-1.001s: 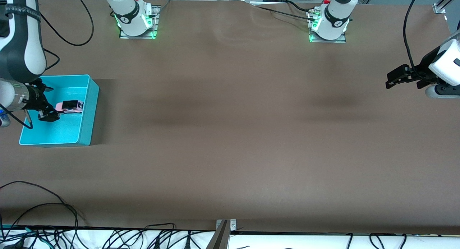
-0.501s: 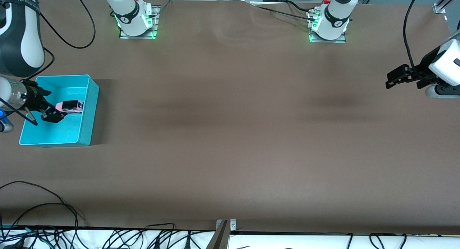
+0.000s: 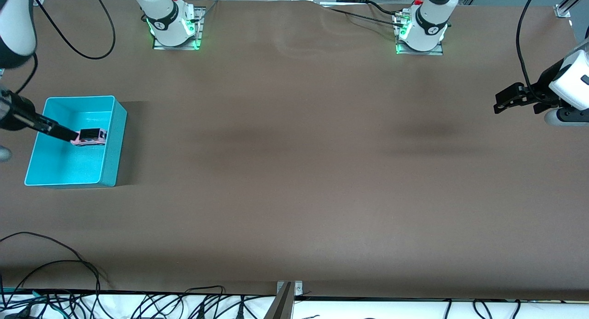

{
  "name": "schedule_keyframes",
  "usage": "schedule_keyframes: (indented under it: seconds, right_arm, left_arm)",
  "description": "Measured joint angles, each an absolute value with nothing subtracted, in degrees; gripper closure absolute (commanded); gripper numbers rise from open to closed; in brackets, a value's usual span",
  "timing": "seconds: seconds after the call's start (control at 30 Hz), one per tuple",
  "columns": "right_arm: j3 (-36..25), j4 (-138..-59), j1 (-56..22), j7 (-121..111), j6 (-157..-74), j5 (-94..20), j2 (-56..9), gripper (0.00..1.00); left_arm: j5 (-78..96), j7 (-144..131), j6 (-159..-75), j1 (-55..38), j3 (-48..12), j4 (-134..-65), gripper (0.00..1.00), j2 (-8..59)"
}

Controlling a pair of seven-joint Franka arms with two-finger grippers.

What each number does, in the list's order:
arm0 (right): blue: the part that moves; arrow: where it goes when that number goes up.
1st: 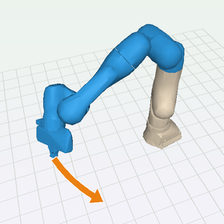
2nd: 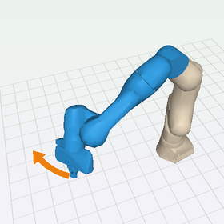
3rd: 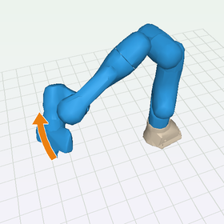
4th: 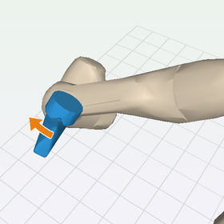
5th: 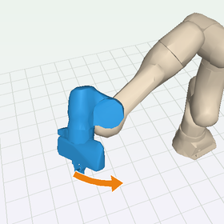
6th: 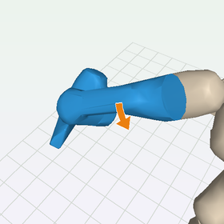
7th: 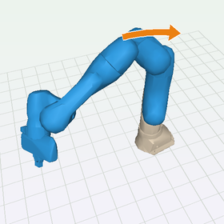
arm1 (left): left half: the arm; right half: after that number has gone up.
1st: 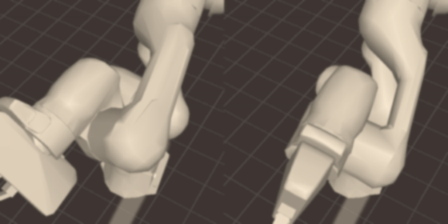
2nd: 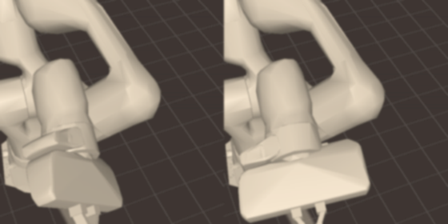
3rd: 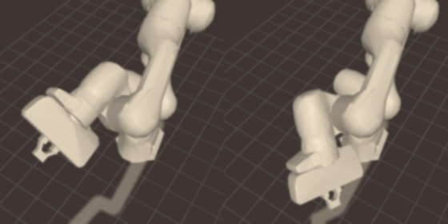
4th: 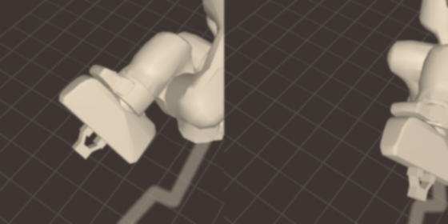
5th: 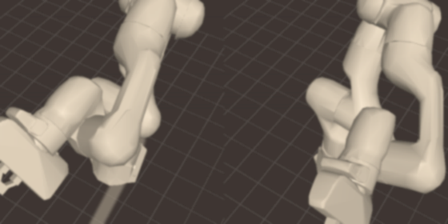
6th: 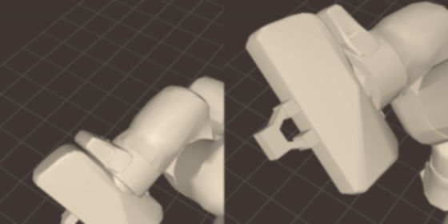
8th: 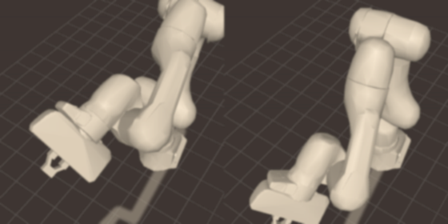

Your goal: Wind and store pink jeep toy

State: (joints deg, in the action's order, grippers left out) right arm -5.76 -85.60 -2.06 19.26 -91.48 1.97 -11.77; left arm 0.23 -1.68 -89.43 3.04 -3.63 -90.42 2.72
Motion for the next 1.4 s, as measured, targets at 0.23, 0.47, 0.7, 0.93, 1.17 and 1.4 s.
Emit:
schedule_keyframes:
  seconds: [0.23,0.47,0.7,0.93,1.17,1.4]
  right_arm:
    - [-5.6,-88.6,-2.1,13.4,-91.2,1.9,-7.2,0.00]
    - [-4.8,-90.1,-2.1,10.2,-90.0,1.9,-3.9,0.00]
    - [-3.9,-90.2,-2.1,8.7,-87.8,1.9,-1.7,0.00]
    - [-3.5,-90.2,-2.1,6.5,-86.7,1.8,-1.0,0.00]
    - [-3.5,-90.2,-2.0,4.7,-86.3,0.8,0.1,0.00]
    - [-3.5,-90.2,-2.0,4.4,-86.6,0.8,0.7,0.00]
  left_arm:
    - [0.2,-1.7,-89.4,3.0,-3.6,-90.4,0.00,2.7]
    - [0.2,-1.7,-89.4,3.0,-3.6,-90.4,0.00,2.7]
    - [0.2,-1.7,-89.4,3.0,-3.6,-90.4,0.00,2.7]
    - [0.2,-1.7,-89.4,3.0,-3.6,-90.4,0.00,2.7]
    - [0.2,-1.7,-89.4,3.0,-3.6,-90.4,0.00,2.7]
    - [0.2,-1.7,-89.4,3.0,-3.6,-90.4,0.00,2.7]
